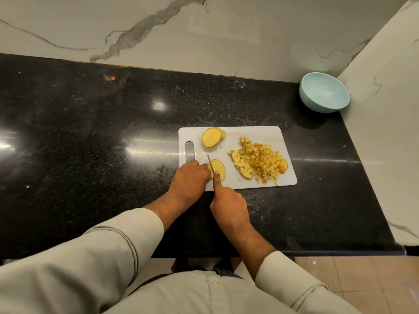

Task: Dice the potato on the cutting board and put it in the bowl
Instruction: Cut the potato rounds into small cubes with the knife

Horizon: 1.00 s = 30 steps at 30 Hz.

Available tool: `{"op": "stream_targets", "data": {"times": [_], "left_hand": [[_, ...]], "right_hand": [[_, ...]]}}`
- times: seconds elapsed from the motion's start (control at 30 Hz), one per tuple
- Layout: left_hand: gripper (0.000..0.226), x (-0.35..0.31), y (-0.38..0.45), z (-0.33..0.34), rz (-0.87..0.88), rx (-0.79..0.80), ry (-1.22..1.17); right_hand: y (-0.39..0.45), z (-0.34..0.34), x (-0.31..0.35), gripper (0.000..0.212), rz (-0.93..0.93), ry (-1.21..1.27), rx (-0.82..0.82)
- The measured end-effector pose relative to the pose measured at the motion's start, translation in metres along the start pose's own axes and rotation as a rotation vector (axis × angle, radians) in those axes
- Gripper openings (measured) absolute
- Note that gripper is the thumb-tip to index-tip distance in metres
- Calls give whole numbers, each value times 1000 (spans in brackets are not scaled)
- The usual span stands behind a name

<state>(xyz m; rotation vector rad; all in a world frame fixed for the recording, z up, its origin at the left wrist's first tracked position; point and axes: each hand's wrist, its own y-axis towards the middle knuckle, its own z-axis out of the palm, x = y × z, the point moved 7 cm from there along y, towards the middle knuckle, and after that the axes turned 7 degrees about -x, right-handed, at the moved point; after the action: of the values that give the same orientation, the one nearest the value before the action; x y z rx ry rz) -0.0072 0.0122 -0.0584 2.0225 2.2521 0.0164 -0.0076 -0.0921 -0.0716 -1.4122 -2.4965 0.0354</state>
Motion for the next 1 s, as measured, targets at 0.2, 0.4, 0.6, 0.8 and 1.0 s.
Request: {"op": "stream_targets", "data": {"times": [0.2, 0.4, 0.6, 0.8, 1.0], "left_hand": [[27, -4, -1, -3, 52, -2, 29], [24, -7, 2, -7, 56, 8, 81], [24, -7, 3, -5, 30, 40, 98], [25, -4, 2, 1, 28, 27, 87], [18, 0, 8, -6, 170, 86, 175]], "right_hand": [[7, 2, 2, 72, 4, 24, 9], [8, 2, 4, 74, -12, -16, 32], [-15, 6, -2, 74, 2, -31, 76], [-61, 15, -21, 72, 3, -50, 116], [-90, -5, -54, 65, 37, 48, 27]]}}
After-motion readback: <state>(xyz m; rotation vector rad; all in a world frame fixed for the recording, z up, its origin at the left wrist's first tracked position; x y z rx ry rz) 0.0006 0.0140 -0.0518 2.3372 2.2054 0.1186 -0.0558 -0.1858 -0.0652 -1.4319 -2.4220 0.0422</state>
